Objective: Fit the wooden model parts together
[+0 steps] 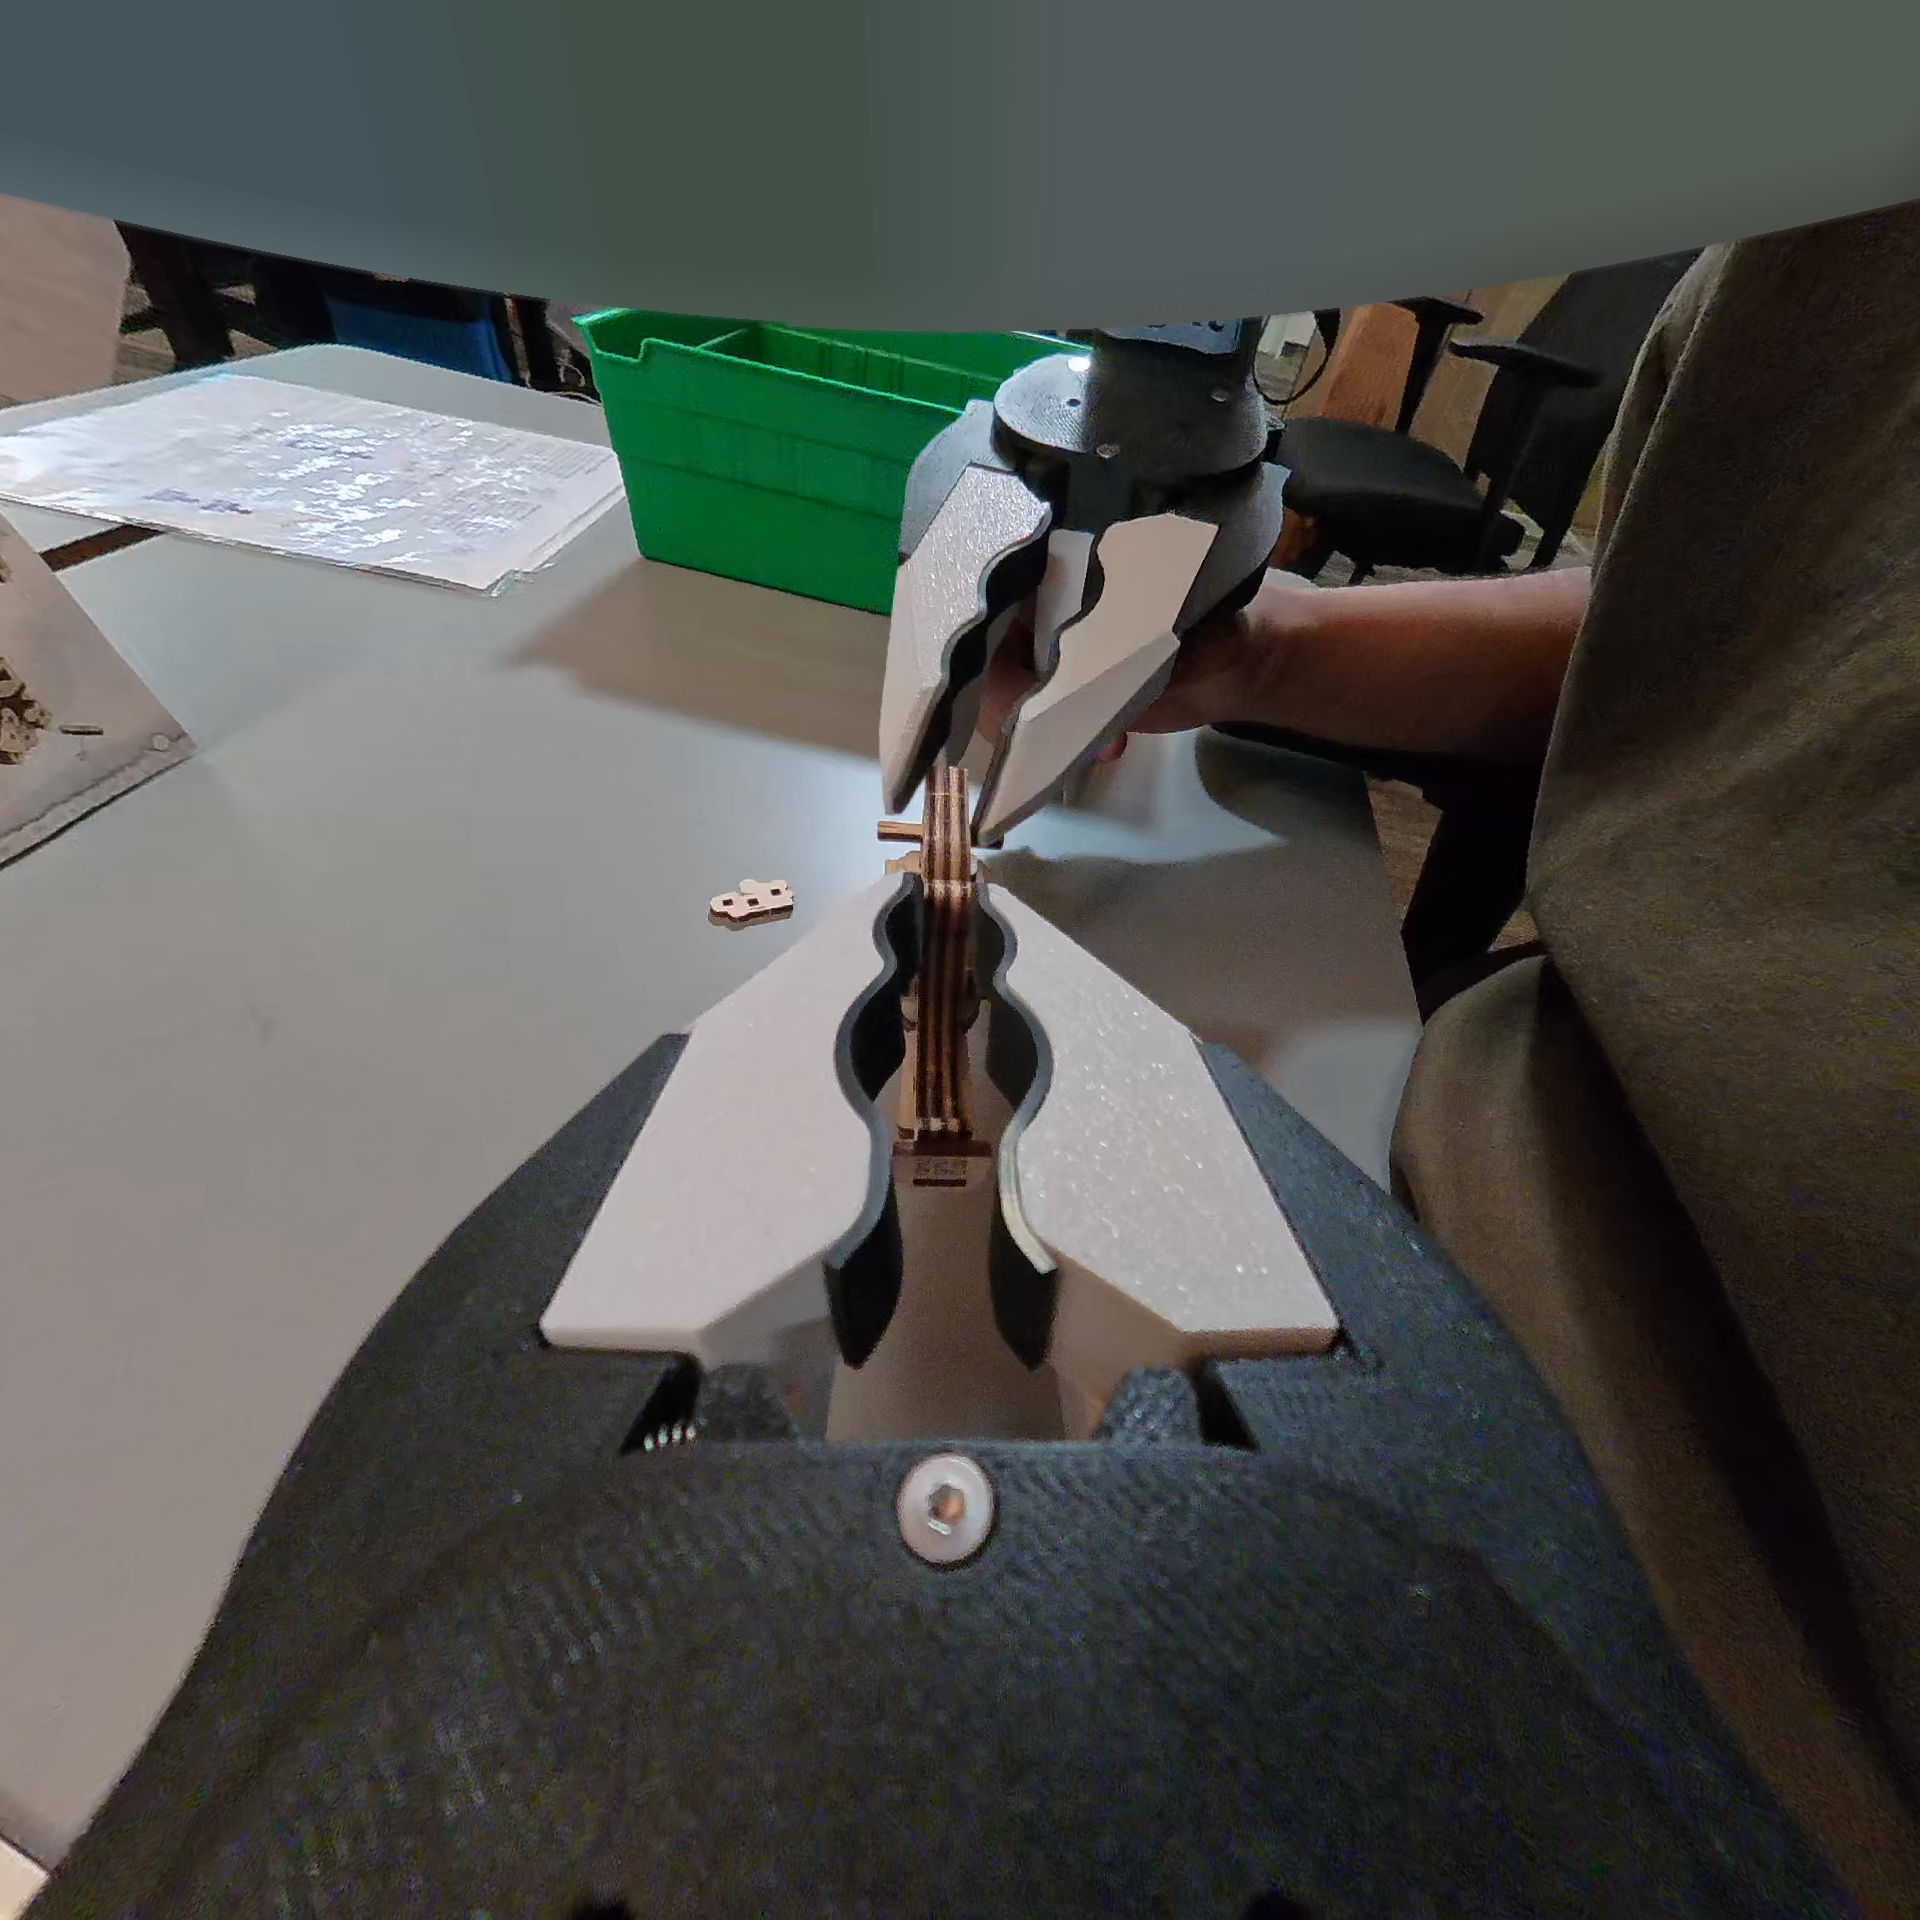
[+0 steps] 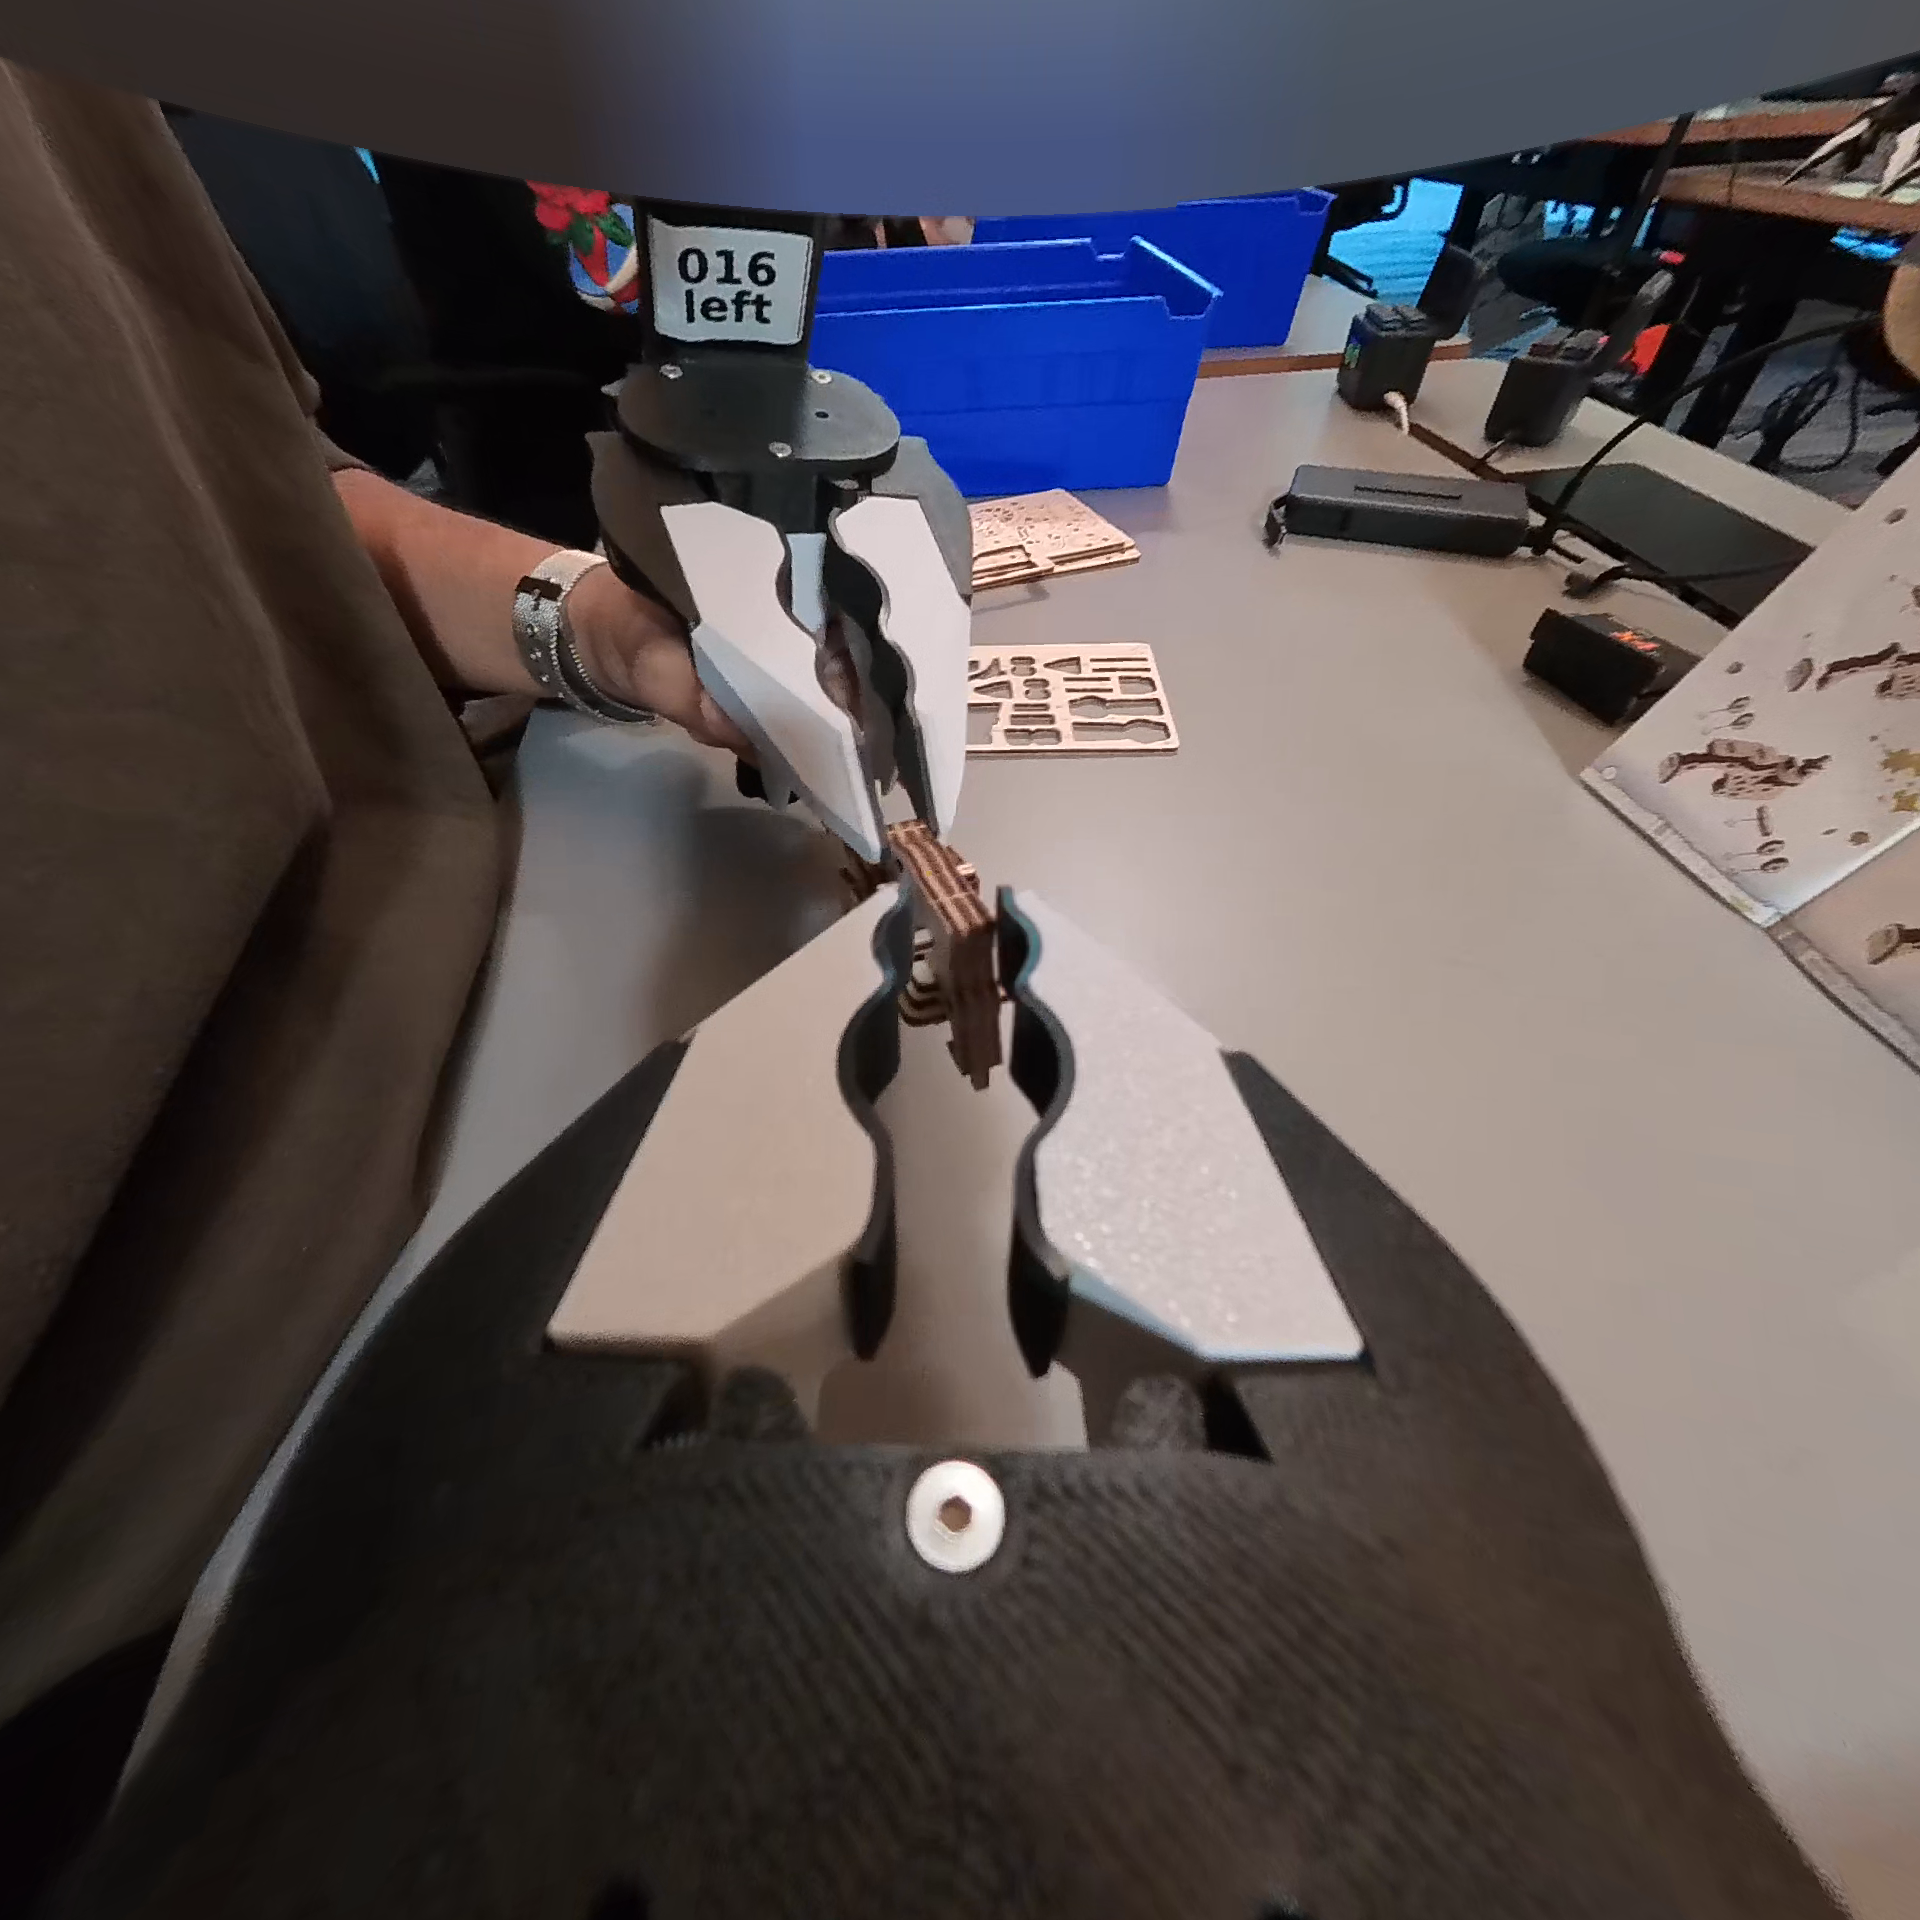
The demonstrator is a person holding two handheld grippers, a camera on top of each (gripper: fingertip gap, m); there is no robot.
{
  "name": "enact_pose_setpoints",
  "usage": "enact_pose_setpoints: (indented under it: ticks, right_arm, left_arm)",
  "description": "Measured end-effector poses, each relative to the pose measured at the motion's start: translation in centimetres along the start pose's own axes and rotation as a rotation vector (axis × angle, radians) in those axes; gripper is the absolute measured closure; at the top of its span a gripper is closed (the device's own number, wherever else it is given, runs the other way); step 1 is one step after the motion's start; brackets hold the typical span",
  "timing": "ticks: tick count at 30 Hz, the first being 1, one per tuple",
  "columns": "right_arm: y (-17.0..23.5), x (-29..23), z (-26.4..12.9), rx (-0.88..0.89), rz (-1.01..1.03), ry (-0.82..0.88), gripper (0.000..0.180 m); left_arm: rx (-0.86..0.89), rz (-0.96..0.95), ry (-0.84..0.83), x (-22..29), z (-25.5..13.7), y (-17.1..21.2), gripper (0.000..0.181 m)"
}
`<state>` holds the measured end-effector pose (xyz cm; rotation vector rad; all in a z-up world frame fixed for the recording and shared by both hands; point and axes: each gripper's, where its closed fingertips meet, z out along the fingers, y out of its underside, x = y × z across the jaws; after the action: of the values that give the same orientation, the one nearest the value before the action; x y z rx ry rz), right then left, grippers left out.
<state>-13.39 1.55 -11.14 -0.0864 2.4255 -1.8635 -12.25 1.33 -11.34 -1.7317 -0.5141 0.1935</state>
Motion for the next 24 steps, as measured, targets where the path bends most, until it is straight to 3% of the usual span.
enact_pose_setpoints:
  ticks: [4, 9, 14, 24]
  right_arm:
    - [0.0, 0.0, 0.0, 0.001, -0.007, 0.005, 0.165]
    - [-0.8, 1.1, -0.1, -0.020, -0.157, 0.164, 0.138]
    - [0.1, 0.8, 0.5, -0.151, -0.382, 0.266, 0.149]
    - [1.2, 0.3, 0.9, -0.200, -0.365, 0.215, 0.154]
  left_arm:
    - [0.007, -0.011, 0.008, 0.0, -0.1, -0.1, 0.176]
    - [-0.022, -0.005, -0.045, -0.7, 0.0, 0.4, 0.176]
    - [-0.067, 0.038, -0.074, -0.7, 0.5, 1.0, 0.176]
    - [-0.108, 0.096, -0.107, -0.8, 0.7, 1.6, 0.176]
